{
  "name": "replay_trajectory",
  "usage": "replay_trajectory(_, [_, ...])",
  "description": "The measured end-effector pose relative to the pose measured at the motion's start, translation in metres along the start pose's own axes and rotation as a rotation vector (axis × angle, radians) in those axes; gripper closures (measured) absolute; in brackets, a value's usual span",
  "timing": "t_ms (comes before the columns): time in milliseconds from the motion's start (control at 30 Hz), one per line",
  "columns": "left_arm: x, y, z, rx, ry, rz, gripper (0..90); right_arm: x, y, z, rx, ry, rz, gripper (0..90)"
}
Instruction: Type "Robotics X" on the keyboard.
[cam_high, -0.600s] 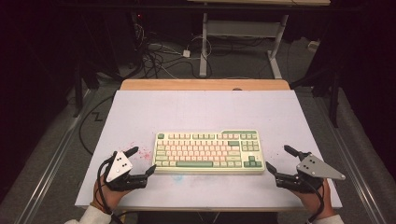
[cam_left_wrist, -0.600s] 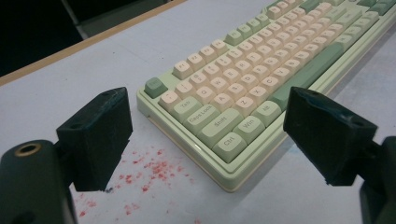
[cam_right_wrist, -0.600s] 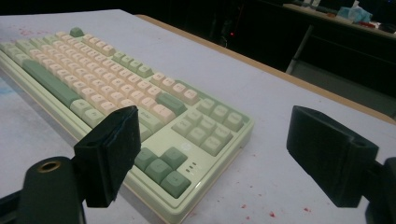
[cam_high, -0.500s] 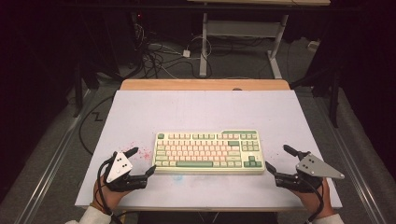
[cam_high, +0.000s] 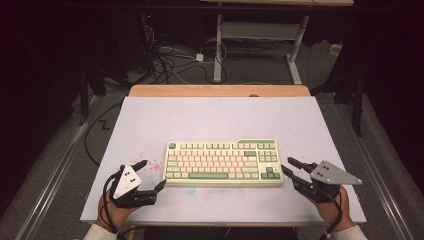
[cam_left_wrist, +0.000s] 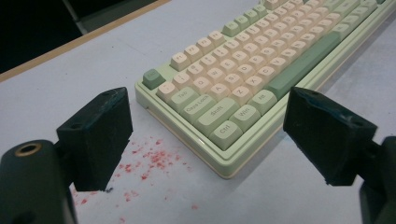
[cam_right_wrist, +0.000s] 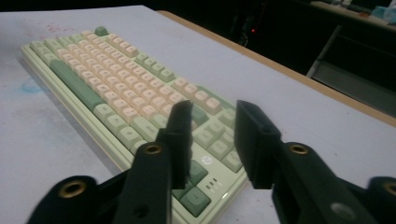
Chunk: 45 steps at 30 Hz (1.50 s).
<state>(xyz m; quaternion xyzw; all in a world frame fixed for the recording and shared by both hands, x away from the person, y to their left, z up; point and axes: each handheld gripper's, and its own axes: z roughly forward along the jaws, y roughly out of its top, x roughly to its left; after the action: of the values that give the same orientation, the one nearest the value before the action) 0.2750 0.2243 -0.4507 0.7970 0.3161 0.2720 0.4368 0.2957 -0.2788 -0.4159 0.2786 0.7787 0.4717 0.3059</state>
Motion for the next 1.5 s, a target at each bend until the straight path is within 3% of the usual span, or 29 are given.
replay_trajectory(133, [0.002,0.0,0.0,0.007,0.001,-0.006,15.1,0.002,0.007,0.01,0.028,0.045,-0.009,82.8])
replay_trajectory(267, [0.002,0.0,0.002,0.012,-0.001,-0.012,15.2,0.006,0.013,0.022,0.068,0.087,-0.034,90.0])
replay_trajectory(667, [0.003,0.005,0.012,0.046,-0.019,-0.013,15.7,0.016,0.011,0.067,0.204,0.156,-0.071,90.0])
replay_trajectory(933, [0.003,0.006,0.016,0.058,-0.031,0.0,15.7,0.025,0.009,0.093,0.266,0.18,-0.099,90.0])
replay_trajectory(1133, [0.002,0.009,0.016,0.048,-0.037,0.0,15.7,0.029,0.005,0.101,0.301,0.182,-0.104,90.0])
replay_trajectory(1333, [0.0,0.017,0.019,0.026,-0.019,0.003,18.2,0.031,0.002,0.102,0.303,0.176,-0.108,90.0])
replay_trajectory(1500, [0.002,0.024,0.02,0.002,-0.028,-0.011,19.9,0.032,0.002,0.101,0.299,0.174,-0.113,90.0])
